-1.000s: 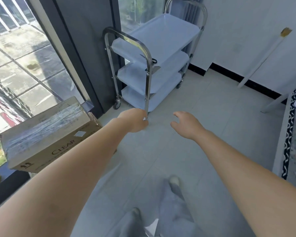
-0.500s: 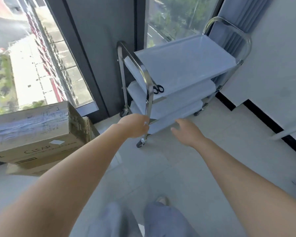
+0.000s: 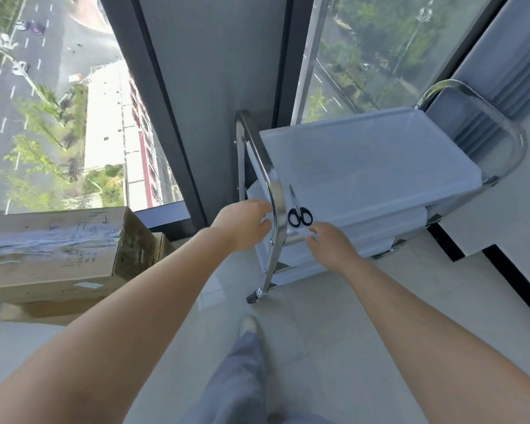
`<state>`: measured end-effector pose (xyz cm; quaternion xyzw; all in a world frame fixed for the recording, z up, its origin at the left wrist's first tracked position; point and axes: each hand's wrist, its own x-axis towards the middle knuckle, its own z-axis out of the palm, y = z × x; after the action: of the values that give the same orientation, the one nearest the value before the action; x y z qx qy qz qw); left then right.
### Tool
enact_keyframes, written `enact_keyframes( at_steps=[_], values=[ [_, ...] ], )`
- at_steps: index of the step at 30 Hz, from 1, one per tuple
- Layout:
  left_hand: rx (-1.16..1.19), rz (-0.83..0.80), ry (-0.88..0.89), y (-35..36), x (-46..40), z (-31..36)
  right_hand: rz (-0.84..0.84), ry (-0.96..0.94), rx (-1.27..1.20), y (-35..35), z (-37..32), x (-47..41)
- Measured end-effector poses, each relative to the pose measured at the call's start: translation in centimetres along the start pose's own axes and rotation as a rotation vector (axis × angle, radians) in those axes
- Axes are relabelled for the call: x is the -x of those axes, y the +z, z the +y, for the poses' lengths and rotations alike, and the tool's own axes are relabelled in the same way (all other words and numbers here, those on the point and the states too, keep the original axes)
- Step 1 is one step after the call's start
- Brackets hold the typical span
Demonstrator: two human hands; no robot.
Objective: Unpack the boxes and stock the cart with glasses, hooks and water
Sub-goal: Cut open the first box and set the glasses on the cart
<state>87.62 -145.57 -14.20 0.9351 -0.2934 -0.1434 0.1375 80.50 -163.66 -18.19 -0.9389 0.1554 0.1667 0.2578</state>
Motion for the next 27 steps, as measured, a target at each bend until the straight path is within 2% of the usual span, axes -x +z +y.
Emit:
enact_keyframes(
  at_steps=[3,5,8,14,22,27],
  values=[
    [0.058,0.088,0.051,-1.7,-4.3,0.4,-0.017,0.017,-0.017,-0.4,0.1,-4.1],
    [0.031,0.068,0.106,-2.6,-7.1,0.7,-0.031,0.040,0.009,-0.6,0.1,-6.9],
    [-0.136,0.001,0.180,-3.0,-11.2,0.8,-0.019,0.076,-0.008,-1.0,0.1,-10.0],
    [-0.161,-0.153,0.126,-1.8,-15.6,0.2,-0.153,0.042,0.126,-0.3,0.8,-12.9],
    [-0.073,-0.125,0.032,-1.2,-16.6,0.0,-0.133,0.177,-0.019,2.2,1.7,-15.0],
    [-0.103,-0.114,0.025,-1.0,-15.4,-0.1,-0.158,0.142,0.089,2.3,2.1,-15.2]
  ],
)
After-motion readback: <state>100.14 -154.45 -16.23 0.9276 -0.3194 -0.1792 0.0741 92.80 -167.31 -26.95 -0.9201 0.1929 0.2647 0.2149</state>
